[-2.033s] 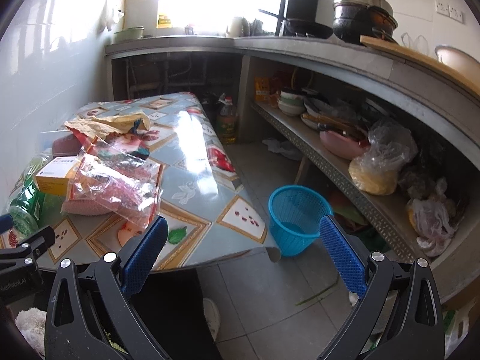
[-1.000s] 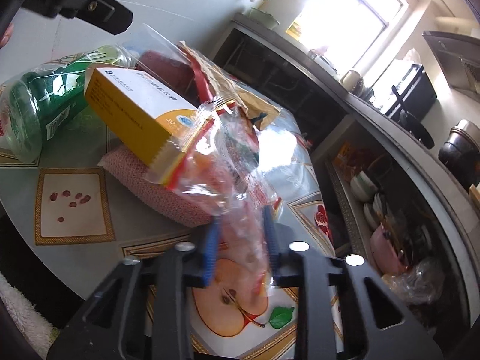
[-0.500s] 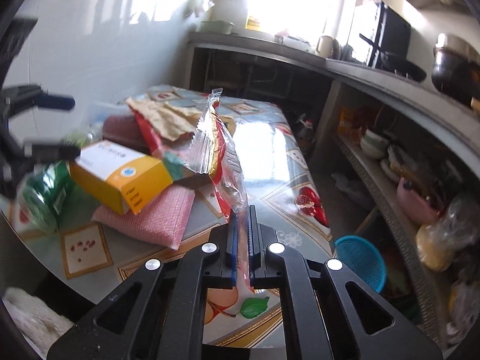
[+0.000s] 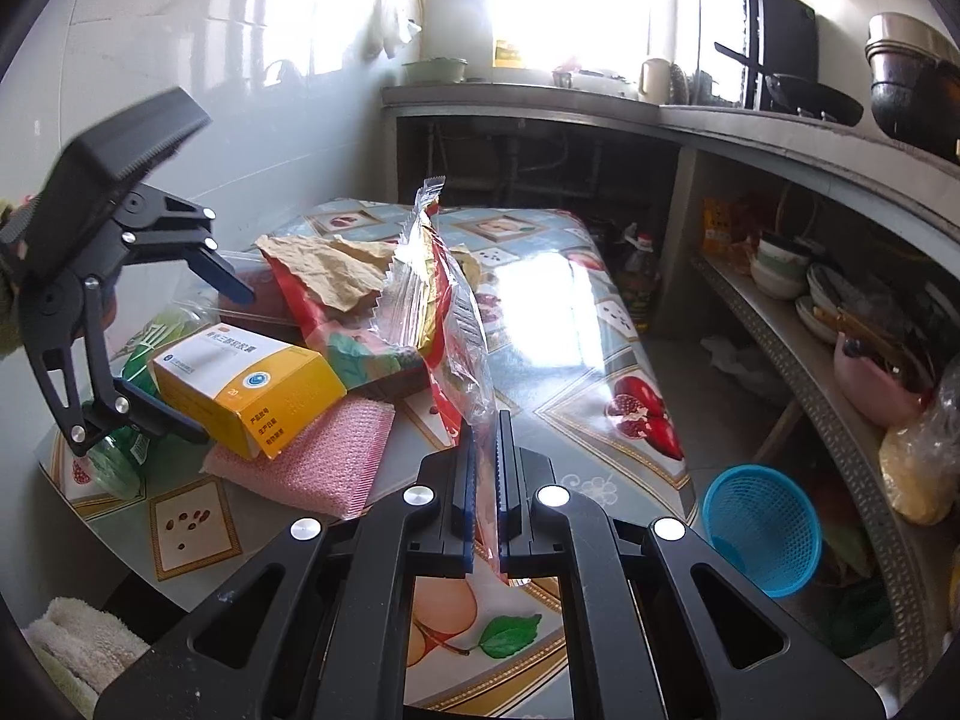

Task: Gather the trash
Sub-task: 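Grasp the clear plastic bag with the right tool while the left tool grasps the medicine box, then carry the box and bag over the blue wastebasket and release both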

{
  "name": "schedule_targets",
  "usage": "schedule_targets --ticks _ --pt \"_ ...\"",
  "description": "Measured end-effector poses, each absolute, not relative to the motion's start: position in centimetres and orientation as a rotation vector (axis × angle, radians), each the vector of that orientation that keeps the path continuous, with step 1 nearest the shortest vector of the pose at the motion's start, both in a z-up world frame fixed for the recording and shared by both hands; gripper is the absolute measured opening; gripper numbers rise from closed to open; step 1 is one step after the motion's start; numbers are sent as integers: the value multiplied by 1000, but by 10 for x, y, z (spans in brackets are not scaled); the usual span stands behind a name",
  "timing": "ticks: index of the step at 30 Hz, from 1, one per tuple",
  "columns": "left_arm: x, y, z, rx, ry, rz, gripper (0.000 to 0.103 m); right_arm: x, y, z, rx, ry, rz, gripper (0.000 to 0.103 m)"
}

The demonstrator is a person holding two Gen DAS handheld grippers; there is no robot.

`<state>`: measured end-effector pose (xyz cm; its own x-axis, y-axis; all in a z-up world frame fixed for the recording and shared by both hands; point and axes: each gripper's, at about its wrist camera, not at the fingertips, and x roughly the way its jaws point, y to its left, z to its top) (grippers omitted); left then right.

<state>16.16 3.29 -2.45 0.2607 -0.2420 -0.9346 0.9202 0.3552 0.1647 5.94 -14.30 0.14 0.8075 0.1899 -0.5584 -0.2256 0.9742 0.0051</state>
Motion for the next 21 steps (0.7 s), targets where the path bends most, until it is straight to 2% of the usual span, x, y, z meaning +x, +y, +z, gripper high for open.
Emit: schedule_targets --ticks 7,13,21 --pt "188 31 -51 826 1171 -935 95 61 -151 -1 -31 594 226 4" --pt "188 33 -45 761 1183 -936 82 58 -152 1 -31 585 227 4" --pt "172 34 -12 723 1103 -952 79 45 -151 11 -48 537 229 4"
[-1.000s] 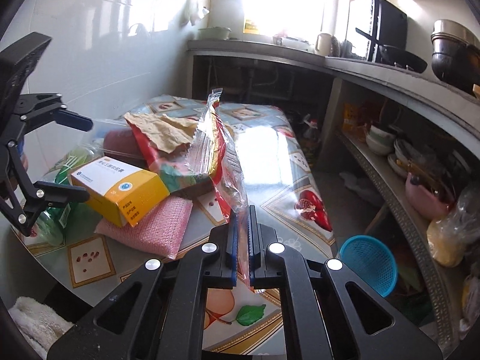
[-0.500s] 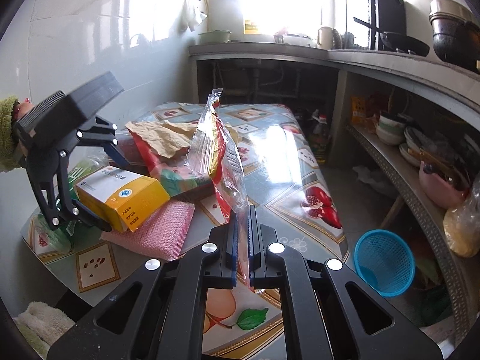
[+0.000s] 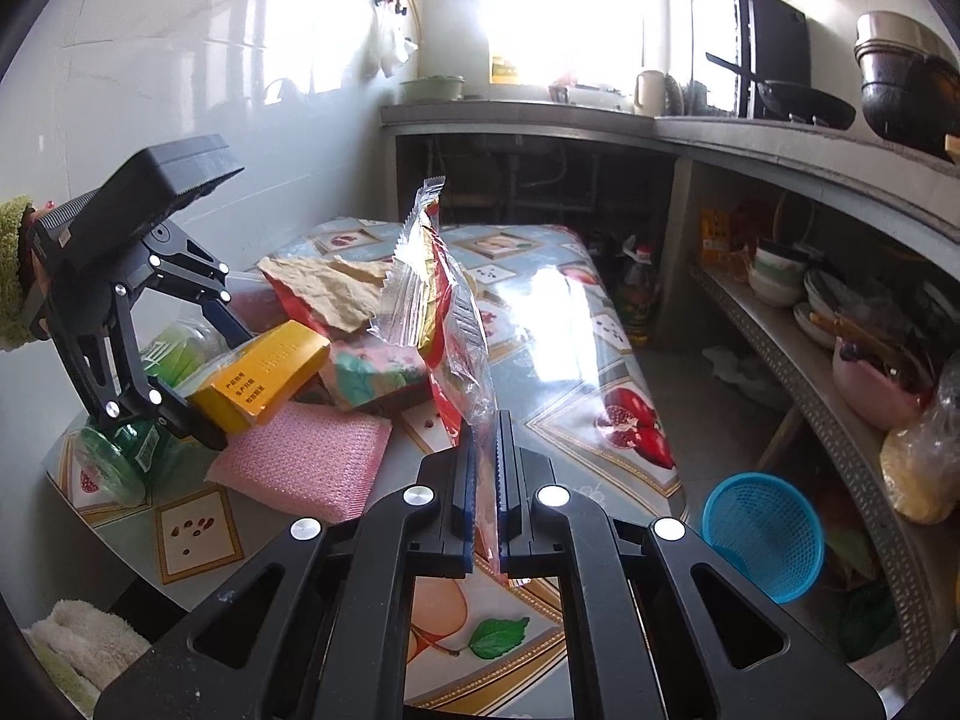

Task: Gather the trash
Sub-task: 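Carry the box and bag over the blue wastebasket and release both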

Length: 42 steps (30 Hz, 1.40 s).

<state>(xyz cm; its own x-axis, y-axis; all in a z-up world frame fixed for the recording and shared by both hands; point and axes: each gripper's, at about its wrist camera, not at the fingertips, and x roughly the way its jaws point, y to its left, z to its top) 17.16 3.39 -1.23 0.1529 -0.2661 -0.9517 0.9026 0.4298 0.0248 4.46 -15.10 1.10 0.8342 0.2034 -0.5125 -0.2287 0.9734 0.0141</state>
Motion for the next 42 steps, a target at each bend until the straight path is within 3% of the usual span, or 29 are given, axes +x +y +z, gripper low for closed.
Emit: schedule_targets --ticks 11,23,30,42 --pt "146 19 65 409 901 -1018 79 22 -176 36 2 463 167 4" --pt "172 -139 110 275 827 -1118 80 -3 -293 49 129 419 -163 4" --pt "205 -254 66 251 1028 -1076 80 1 -379 12 230 481 -352 4" --pt "290 -400 -77 320 1294 -902 80 94 -479 -106 462 692 -423 4"
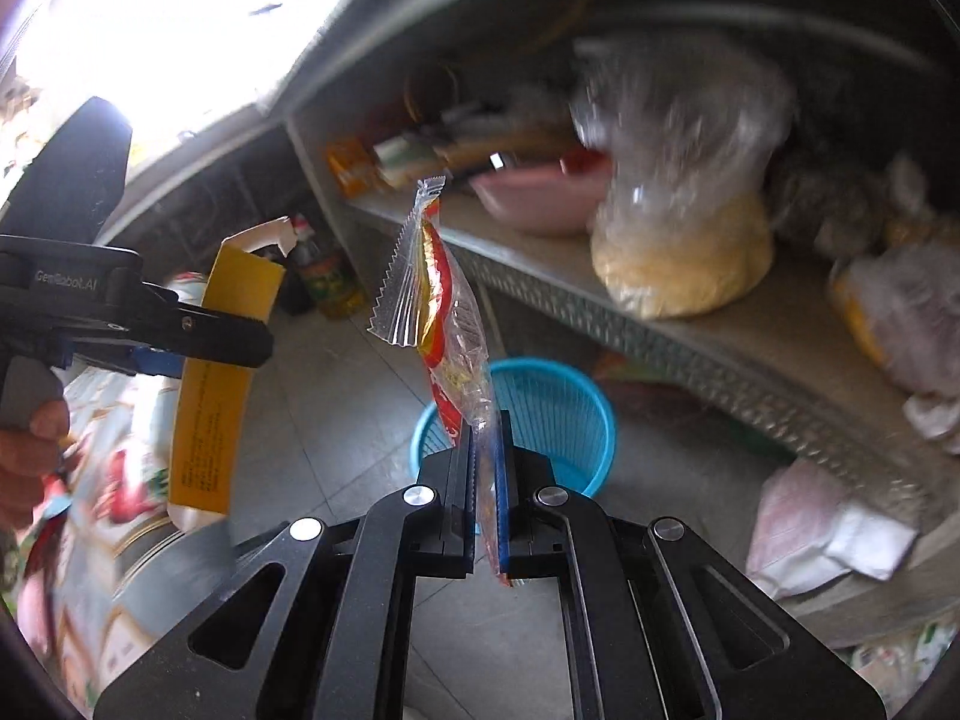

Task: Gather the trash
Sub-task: 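Carry the box and bag over the blue wastebasket and release both, then bring both tools back over the table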

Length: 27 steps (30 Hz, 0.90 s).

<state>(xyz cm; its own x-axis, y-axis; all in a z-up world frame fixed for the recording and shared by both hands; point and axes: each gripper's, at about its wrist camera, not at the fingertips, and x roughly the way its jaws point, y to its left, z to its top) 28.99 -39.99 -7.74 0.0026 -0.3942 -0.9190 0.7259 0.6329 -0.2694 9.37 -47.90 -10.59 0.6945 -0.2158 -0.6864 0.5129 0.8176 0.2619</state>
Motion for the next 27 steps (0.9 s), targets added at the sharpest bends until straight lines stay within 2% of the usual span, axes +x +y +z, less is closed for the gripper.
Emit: schedule_targets --ticks 6,8,10,11,13,22,27 --pt "322 -449 -127 326 1319 -802 83 152 -519 -164 537 766 -462 4" --pt "333 -459 -139 310 1300 -759 86 167 -532 -186 581 799 -461 10" --pt "343 -465 -148 288 1299 -722 89 179 -543 -207 600 851 -471 40" --pt "346 -466 -150 282 1310 -697 89 180 -544 -213 592 862 -490 45" --pt "350 -462 -150 242 1316 -695 90 177 -546 -218 578 870 -518 48" --pt "326 -431 -103 259 1223 -794 90 113 -524 -179 570 763 -534 52" --pt "284 -389 -45 264 1108 -909 90 80 -486 -138 500 724 -516 63"
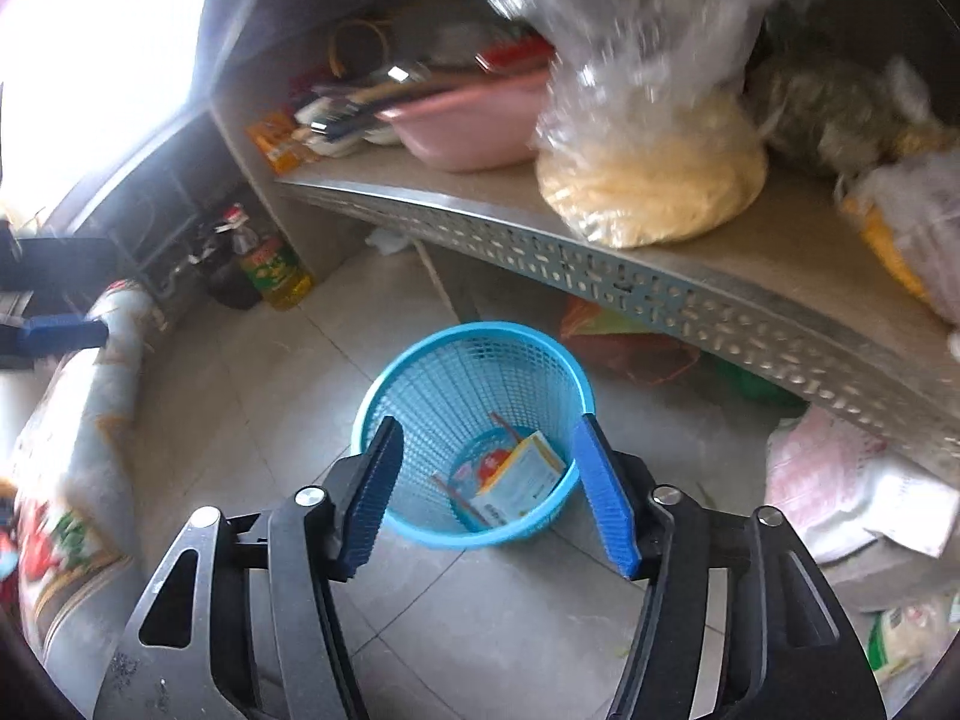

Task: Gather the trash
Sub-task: 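Bring both tools back over the table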

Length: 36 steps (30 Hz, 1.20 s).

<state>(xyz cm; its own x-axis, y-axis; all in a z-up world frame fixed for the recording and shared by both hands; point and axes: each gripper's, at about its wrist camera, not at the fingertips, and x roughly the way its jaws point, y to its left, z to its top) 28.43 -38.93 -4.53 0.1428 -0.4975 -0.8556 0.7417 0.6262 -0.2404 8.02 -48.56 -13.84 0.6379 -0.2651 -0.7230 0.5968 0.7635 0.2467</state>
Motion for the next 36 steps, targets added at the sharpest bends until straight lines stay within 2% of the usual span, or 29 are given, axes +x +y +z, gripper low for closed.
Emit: schedule_targets --ticks 5,7,8,15,19,28,36 --pt "238 -326 15 227 1000 -971 90 57 -449 -90 437 685 -526 79" --pt "222 -296 33 179 981 -971 90 45 -435 -70 404 659 -542 92" --pt "212 -276 43 151 966 -968 91 44 -431 -63 391 653 -547 95" --pt "169 -171 65 94 893 -870 93 42 -390 -26 286 708 -530 96" --pt "146 -109 66 46 846 -800 96 38 -358 -8 195 668 -453 96" --pt "85 7 46 -12 745 -605 97 38 -278 19 77 573 -180 96" --pt "60 78 38 -81 672 -515 97 58 -227 28 88 585 69 96"
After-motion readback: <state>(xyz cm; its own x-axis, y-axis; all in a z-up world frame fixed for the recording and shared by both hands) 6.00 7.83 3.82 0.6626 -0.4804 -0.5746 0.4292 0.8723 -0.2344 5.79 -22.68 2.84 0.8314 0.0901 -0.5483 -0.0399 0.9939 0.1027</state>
